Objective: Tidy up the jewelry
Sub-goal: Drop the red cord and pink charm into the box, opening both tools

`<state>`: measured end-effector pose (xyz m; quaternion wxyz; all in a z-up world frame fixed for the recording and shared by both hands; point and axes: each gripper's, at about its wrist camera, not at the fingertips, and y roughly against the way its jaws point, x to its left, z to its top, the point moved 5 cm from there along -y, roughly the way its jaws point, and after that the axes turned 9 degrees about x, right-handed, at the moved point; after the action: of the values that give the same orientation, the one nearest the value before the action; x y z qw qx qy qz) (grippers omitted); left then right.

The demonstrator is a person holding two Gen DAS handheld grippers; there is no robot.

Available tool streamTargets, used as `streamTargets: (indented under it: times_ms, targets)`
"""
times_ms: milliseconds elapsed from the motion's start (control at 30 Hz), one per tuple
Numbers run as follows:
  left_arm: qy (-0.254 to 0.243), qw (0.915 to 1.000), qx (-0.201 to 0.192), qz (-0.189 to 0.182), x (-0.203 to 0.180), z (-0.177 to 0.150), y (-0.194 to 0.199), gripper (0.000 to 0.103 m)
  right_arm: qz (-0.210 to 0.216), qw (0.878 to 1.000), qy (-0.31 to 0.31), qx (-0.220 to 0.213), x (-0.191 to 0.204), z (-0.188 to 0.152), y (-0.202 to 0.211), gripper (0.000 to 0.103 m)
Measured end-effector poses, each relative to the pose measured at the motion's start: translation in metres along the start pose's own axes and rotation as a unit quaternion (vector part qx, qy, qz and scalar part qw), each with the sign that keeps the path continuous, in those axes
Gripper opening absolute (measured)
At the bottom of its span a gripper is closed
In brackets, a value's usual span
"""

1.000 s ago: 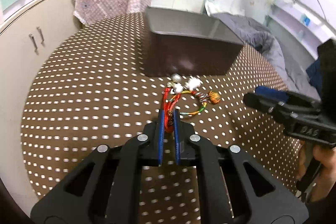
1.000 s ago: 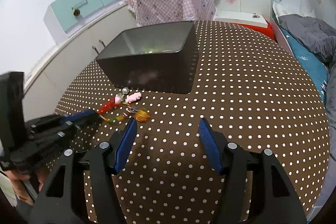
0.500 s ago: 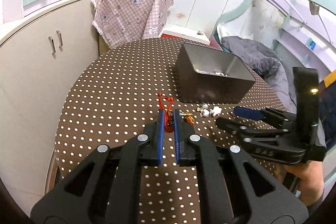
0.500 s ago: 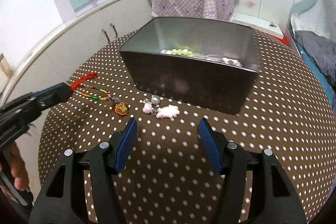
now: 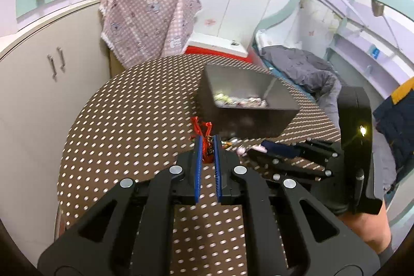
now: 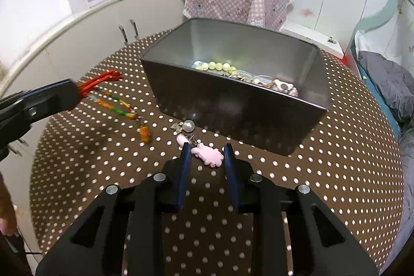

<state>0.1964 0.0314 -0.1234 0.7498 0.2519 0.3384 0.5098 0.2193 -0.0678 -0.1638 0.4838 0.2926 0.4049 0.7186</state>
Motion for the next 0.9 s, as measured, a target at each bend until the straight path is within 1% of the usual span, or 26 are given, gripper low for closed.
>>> streamTargets:
  times_ms: [133,300,333,433,500,533,633,800,900]
  targets:
    - [-0.011,0.9994,-0.018,-0.029,-0.017,0.015,0.009,0.008,0.016,0.999,-0.009,-0.027,-0.007,-0.001,0.028,0.024]
    - [-0.032,0.997,-0.052,-0.048,-0.04,0.04,0.022,0.008,0.034,0.995,-0.032,-0.091,-0.023,0.014,0.075,0.024]
    - [-0.037,0.9962,-0.061,-0.05,-0.045,0.047,0.023,0.008,0.035,0.993,-0.037,-0.103,-0.027,0.017,0.082,0.024]
    - [-0.047,0.9954,-0.069,-0.048,-0.057,0.061,0.021,0.008,0.03,0.99,-0.051,-0.127,-0.038,0.029,0.095,0.024]
    - [-0.053,0.9947,-0.077,-0.043,-0.062,0.069,0.018,0.008,0.024,0.989,-0.058,-0.135,-0.044,0.038,0.097,0.024]
    - [-0.059,0.9946,-0.079,-0.033,-0.065,0.073,0.015,0.008,0.021,0.988,-0.062,-0.139,-0.047,0.041,0.097,0.024]
    - [-0.064,0.995,-0.072,-0.026,-0.069,0.079,0.003,0.008,0.021,0.988,-0.069,-0.135,-0.054,0.05,0.089,0.024]
    - [-0.068,0.9959,-0.058,-0.014,-0.066,0.086,-0.018,0.008,0.021,0.989,-0.068,-0.128,-0.055,0.059,0.075,0.024]
    - [-0.062,0.9962,-0.059,-0.014,-0.063,0.088,-0.015,0.008,0.024,0.989,-0.069,-0.129,-0.057,0.059,0.073,0.024]
